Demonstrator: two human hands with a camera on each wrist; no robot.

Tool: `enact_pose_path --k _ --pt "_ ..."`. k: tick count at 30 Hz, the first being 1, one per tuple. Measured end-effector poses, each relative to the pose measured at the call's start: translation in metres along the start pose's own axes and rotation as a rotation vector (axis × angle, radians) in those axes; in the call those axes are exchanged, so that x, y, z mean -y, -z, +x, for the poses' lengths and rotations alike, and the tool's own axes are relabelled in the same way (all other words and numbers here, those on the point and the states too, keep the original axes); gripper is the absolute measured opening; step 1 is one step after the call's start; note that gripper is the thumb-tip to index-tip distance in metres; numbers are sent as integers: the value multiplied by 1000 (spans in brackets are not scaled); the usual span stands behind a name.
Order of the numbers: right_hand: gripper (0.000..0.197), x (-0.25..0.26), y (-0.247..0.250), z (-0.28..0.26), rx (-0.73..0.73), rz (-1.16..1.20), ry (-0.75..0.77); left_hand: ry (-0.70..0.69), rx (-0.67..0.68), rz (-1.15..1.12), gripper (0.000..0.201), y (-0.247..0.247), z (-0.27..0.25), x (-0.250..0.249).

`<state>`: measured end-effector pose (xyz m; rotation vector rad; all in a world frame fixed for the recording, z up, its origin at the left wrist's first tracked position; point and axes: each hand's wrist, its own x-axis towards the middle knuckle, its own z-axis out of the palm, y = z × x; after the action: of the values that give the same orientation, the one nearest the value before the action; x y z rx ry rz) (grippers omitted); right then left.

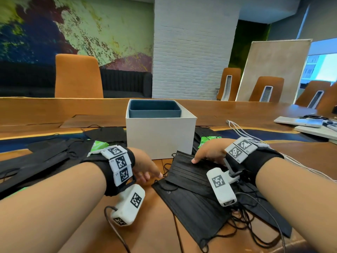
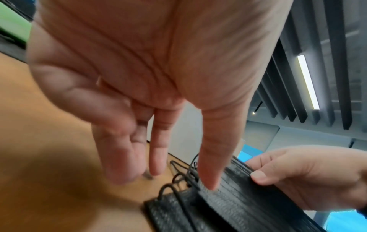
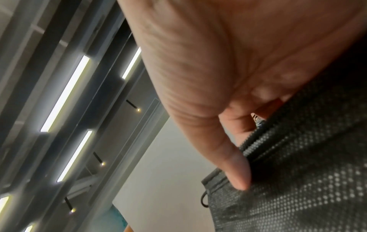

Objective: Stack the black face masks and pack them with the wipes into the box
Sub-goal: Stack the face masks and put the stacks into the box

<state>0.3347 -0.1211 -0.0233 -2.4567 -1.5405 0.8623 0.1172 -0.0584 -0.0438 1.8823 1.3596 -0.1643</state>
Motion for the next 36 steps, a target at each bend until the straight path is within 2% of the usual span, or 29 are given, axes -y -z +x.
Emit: enact_pose_path --k 2,5,6,7,8,9,10,12,15,18,20,22,26,30,32,36 --pt "43 4 -2 -2 -10 -133 -5 4 13 34 44 -6 0 -2" --pt "23 11 -2 -4 29 -246 24 40 64 10 20 -9 5 -9" --pt "18 13 -3 -5 41 -271 25 58 70 21 19 -9 5 -11" --pt "15 15 -5 -5 44 -296 26 64 72 66 22 -10 5 -13" --pt "15 15 -8 -4 41 -332 26 53 66 113 37 -10 9 -13" --pt "19 16 -10 -3 34 -375 29 51 60 170 50 -11 10 -13" --pt "25 15 -13 -1 25 -429 32 50 57 213 56 -12 11 -14" --pt "33 14 -17 3 18 -509 46 33 49 261 53 -14 11 -15" --pt "30 13 -17 6 30 -501 57 8 52 329 43 -13 12 -16" --pt "23 12 -11 2 37 -400 71 1 75 397 19 -10 9 -18" --pt "22 8 -3 0 57 -295 86 -2 67 385 15 -5 5 -17" --pt "25 2 7 -3 62 -173 111 -32 48 273 12 5 -1 -14" --pt "21 -5 26 -17 -2 143 149 -202 -64 77 6 29 -16 -7" --pt "22 -4 37 -35 -55 362 209 -348 -117 -181 17 49 -31 2" --pt "23 -4 38 -40 -80 543 242 -412 -148 -354 21 53 -34 8" --pt "13 5 34 -53 -82 815 338 -501 -225 -593 25 50 -32 21"
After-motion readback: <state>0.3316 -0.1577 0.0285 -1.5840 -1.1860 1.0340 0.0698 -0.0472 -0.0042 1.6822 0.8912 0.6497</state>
